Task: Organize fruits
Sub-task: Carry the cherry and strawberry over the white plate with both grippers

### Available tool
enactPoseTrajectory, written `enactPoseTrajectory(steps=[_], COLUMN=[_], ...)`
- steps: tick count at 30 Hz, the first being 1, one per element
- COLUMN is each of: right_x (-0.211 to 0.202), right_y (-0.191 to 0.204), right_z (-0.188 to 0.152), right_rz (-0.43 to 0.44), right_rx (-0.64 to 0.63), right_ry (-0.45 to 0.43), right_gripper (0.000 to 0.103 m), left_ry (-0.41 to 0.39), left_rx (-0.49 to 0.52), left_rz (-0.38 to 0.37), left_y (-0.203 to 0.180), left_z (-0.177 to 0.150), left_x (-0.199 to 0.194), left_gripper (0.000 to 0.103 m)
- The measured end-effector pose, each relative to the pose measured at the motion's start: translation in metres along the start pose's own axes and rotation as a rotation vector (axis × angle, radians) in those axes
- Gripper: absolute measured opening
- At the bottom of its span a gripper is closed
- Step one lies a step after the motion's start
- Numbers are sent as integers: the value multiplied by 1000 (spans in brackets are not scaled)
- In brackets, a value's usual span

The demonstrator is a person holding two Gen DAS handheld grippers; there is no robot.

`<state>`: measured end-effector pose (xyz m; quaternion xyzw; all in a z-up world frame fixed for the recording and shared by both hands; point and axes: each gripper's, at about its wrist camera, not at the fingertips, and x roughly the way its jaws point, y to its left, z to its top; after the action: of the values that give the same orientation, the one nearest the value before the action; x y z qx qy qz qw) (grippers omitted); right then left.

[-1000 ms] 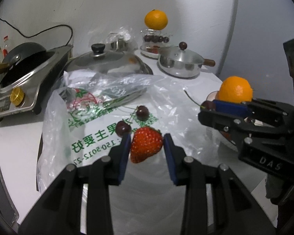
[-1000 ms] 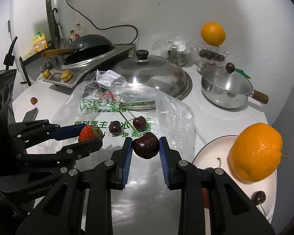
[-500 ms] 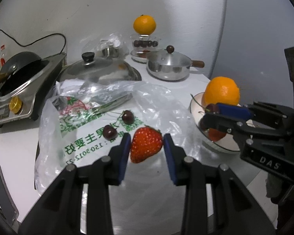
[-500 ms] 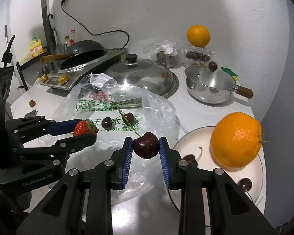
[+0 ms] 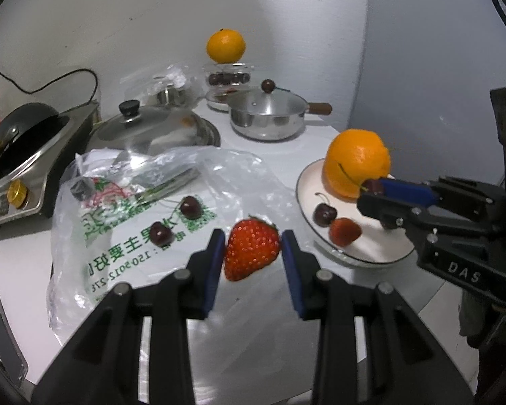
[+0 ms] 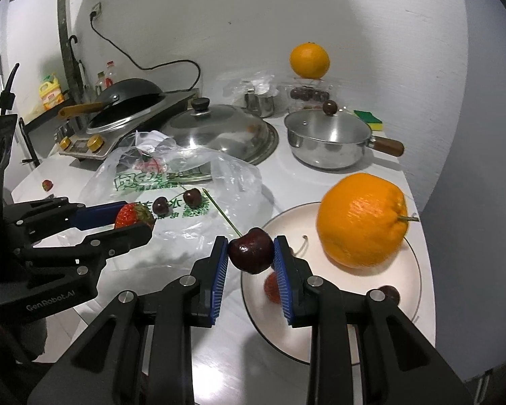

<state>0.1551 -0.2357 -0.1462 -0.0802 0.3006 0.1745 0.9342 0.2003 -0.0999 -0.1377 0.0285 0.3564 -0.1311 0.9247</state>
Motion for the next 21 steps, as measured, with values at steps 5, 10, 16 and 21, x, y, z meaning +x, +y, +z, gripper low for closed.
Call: enactPoseTrajectory(steps=[5, 10, 16, 21], right_x=[-8, -14, -21, -26], right_y=[-12, -21, -35, -45], right_z=[-5, -11, -21, -27], right_rz=[-11, -24, -41, -48], right_rx=[15, 29, 51, 66], right_ry=[-6, -7, -5, -6], right_gripper=[30, 30, 30, 30], left_ry=[1, 3, 8, 14], left_rx=[15, 26, 40, 54], left_rz=[-9, -22, -29, -34], left_y=[-13, -24, -37, -49], left_z=[1, 0, 0, 0], left_x=[1, 3, 3, 5], left_gripper=[35, 35, 35, 35])
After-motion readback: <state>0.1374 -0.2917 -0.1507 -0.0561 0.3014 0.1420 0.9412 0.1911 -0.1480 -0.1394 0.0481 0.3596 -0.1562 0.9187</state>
